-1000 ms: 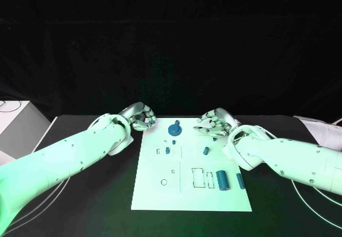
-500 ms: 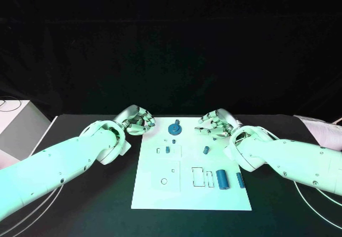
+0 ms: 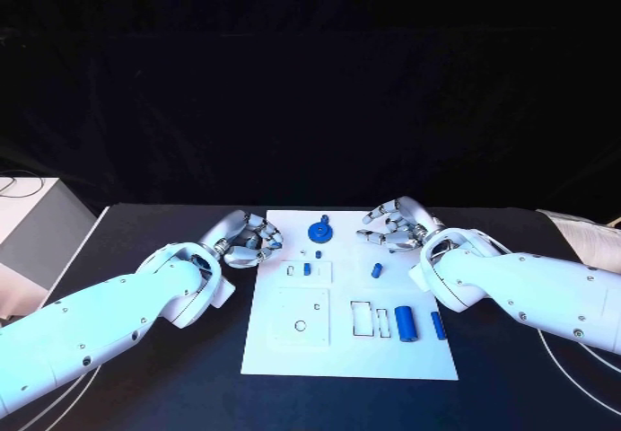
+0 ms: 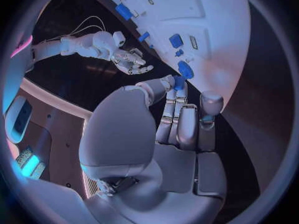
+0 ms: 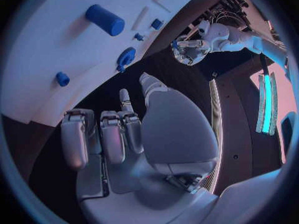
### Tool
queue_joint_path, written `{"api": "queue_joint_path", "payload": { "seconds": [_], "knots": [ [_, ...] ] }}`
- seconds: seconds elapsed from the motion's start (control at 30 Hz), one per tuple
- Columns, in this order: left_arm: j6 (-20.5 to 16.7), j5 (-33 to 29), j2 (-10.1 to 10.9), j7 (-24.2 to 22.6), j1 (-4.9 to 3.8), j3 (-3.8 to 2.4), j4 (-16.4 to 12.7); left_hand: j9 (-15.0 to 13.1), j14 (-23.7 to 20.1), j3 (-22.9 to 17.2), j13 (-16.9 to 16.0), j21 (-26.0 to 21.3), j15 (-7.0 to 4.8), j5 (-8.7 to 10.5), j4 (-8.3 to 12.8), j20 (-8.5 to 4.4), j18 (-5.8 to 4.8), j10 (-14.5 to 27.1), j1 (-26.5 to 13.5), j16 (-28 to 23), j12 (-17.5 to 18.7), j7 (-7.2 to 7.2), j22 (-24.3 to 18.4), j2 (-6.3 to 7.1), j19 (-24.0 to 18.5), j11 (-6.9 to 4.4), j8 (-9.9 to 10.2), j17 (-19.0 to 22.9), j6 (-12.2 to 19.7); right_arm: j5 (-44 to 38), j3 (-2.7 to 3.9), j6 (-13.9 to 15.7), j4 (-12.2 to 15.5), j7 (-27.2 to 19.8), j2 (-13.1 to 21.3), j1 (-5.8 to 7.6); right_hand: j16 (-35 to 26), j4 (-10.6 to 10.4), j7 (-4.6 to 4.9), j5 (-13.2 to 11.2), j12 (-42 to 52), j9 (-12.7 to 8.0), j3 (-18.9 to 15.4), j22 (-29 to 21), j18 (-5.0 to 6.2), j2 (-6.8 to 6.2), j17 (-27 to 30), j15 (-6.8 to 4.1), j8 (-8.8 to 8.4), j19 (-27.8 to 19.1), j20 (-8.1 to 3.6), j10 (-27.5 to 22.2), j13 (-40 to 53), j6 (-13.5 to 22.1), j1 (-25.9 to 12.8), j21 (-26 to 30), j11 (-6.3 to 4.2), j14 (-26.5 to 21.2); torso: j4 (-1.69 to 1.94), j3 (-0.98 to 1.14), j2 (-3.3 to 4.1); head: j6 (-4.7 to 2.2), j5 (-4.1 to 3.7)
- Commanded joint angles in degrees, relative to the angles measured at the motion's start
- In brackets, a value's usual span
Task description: Assemble the parts on the task board
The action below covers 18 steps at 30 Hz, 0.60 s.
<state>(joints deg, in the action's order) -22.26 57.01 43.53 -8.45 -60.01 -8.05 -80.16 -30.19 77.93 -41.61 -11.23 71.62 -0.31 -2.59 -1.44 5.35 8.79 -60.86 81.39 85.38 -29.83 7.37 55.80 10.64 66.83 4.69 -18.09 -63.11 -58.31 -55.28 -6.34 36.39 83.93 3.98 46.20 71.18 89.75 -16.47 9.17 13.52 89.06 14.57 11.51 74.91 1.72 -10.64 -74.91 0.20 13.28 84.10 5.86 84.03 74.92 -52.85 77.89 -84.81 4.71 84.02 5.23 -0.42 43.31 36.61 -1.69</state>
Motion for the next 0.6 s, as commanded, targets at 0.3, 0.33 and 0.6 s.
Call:
{"api": "queue_joint_path", "payload": {
  "seconds": [0.3,0.33,0.6],
  "knots": [
    [-5.7,-0.4,-1.7,-7.5,2.32,-0.10,1.9,-4.9,0.8,-0.9,-0.2,0.8,-0.06,-0.24,0.4,-0.16,-1.32,-2.6,1.0,0.1,1.6,-0.05,0.9,0.54,1.1,-1.35,0.9,-0.3,-0.9,-0.7,0.01,-0.6,0.0,-0.4,0.0,-0.18,0.2,0.1,-0.29,0.4,0.0,0.1,0.3,10.5,-0.23,0.12,-15.1,-0.35,0.39,3.7,-0.27,5.1,14.3,0.0,-0.5,0.2,-0.55,6.0,-0.05,0.00,0.10,0.31,-0.23],
    [-5.9,-0.3,-2.0,-7.7,2.46,-0.09,2.3,-4.9,0.7,-0.9,-0.2,0.8,-0.06,-0.24,0.4,-0.16,-1.32,-2.6,1.0,0.0,1.6,-0.05,0.9,0.54,1.1,-1.35,0.9,-0.3,-1.0,-0.7,0.01,-0.6,0.0,-0.4,0.0,-0.18,0.2,0.1,-0.29,0.4,0.0,0.1,0.3,10.5,-0.23,0.12,-15.1,-0.35,0.39,3.7,-0.27,5.1,14.3,0.0,-0.5,0.2,-0.55,6.0,-0.05,0.00,0.10,0.31,-0.23],
    [-5.4,0.2,-3.6,-7.5,3.14,0.50,4.9,-4.3,0.7,-2.1,-0.2,1.1,0.04,-0.26,1.4,-0.20,-1.34,-3.1,1.7,-0.3,3.6,0.07,1.2,0.92,1.2,-1.11,2.2,0.2,-1.3,-0.7,0.01,-0.6,0.0,-0.4,0.0,-0.21,0.2,0.1,-0.29,0.4,0.0,0.1,0.3,10.5,-0.23,0.13,-15.1,-0.35,0.41,3.7,-0.27,5.1,14.3,0.1,-0.6,0.3,-0.55,6.0,0.00,0.06,0.03,0.59,-0.43]
  ]
}}
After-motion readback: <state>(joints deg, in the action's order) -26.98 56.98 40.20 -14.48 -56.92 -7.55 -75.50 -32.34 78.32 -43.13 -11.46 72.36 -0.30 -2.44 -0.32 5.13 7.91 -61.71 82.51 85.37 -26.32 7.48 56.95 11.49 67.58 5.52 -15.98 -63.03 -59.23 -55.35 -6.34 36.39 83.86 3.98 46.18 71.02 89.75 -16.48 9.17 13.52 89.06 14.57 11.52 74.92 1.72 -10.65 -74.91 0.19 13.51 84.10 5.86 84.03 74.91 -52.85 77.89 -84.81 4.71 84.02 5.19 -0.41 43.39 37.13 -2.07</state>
